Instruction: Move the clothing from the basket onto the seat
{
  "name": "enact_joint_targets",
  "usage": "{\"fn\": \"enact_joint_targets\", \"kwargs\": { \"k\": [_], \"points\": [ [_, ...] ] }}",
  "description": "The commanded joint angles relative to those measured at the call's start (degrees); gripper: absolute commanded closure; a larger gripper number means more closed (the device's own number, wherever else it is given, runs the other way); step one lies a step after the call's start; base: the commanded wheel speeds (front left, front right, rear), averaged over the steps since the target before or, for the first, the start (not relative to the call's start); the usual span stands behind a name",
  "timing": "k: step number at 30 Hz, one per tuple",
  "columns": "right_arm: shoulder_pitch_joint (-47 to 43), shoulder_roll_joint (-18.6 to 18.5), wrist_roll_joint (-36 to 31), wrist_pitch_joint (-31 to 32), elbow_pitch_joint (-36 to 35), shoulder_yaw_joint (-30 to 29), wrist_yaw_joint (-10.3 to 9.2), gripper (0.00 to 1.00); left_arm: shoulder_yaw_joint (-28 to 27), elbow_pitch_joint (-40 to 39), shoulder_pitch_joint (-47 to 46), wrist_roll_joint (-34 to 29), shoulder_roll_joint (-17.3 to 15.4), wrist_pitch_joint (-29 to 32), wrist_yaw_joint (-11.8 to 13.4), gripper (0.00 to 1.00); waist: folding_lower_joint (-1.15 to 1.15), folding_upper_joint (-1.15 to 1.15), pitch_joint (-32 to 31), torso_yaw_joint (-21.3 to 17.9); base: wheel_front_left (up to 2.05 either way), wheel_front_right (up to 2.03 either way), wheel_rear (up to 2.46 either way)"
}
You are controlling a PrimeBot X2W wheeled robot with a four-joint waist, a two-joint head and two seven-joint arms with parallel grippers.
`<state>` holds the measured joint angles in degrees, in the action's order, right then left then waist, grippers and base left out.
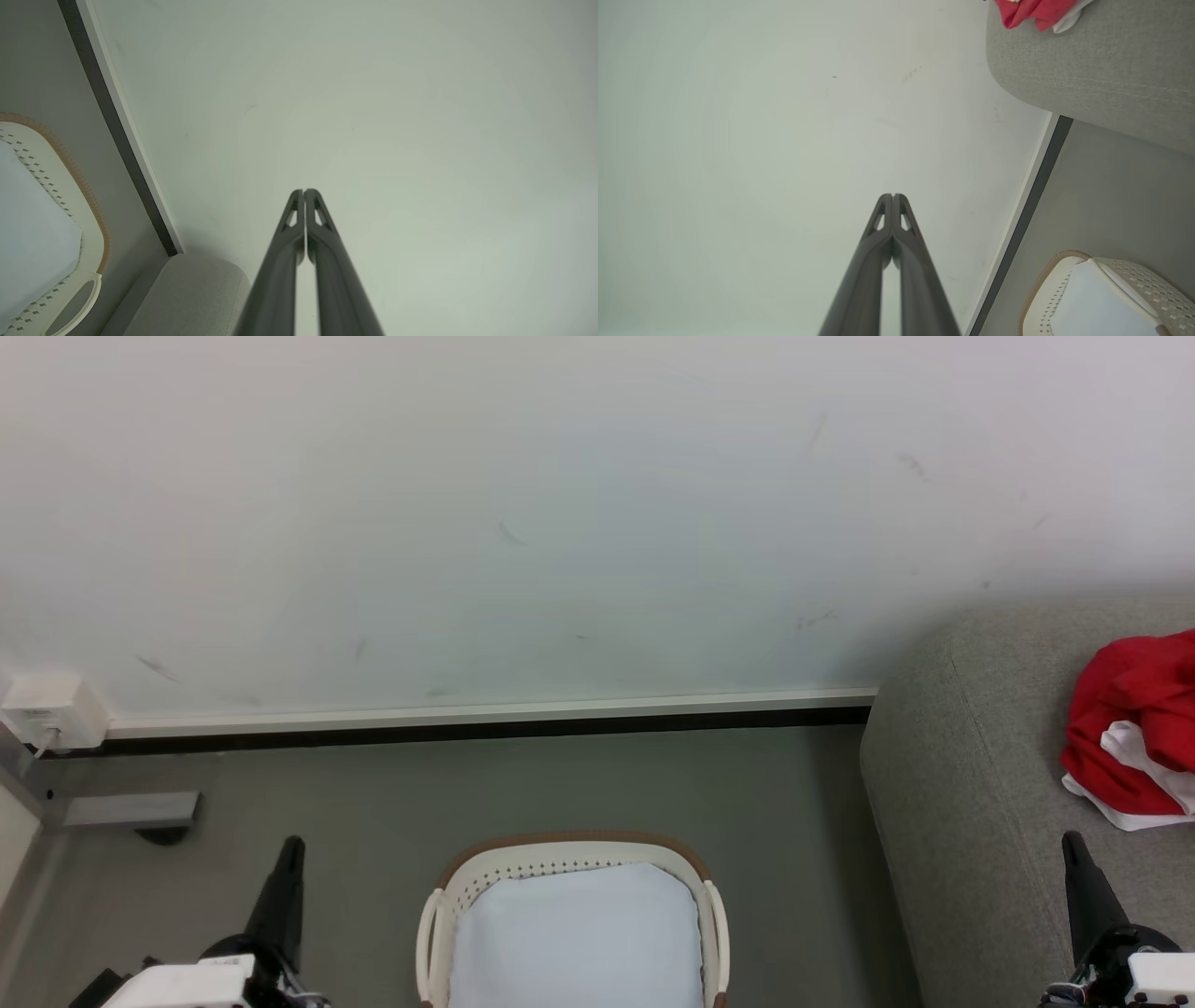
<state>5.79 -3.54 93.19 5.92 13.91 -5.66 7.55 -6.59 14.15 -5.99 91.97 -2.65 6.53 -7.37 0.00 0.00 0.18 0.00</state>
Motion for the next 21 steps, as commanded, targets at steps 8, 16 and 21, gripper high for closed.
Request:
{"fn": "enact_joint_targets", "kwargs": {
  "k": [8, 16, 21],
  "points": [
    [0.66, 0.11, -0.26, 0.13, 0.14, -0.27, -0.12, 1.0, 0.06, -0.19, -0.49, 0.79, -0.42, 0.25, -0.24, 1.0, 0.0, 0.0, 0.0, 0.0, 0.0, 0.0, 0.0],
    [0.67, 0.17, -0.34, 0.24, 0.14, -0.36, -0.12, 1.0, 0.05, -0.2, -0.49, 0.79, -0.42, 0.25, -0.24, 1.0, 0.0, 0.0, 0.0, 0.0, 0.0, 0.0, 0.0],
    [0.68, 0.21, -0.4, 0.31, 0.15, -0.41, -0.12, 1.0, 0.05, -0.2, -0.49, 0.8, -0.42, 0.25, -0.24, 1.0, 0.0, 0.0, 0.0, 0.0, 0.0, 0.0, 0.0]
  ]
}}
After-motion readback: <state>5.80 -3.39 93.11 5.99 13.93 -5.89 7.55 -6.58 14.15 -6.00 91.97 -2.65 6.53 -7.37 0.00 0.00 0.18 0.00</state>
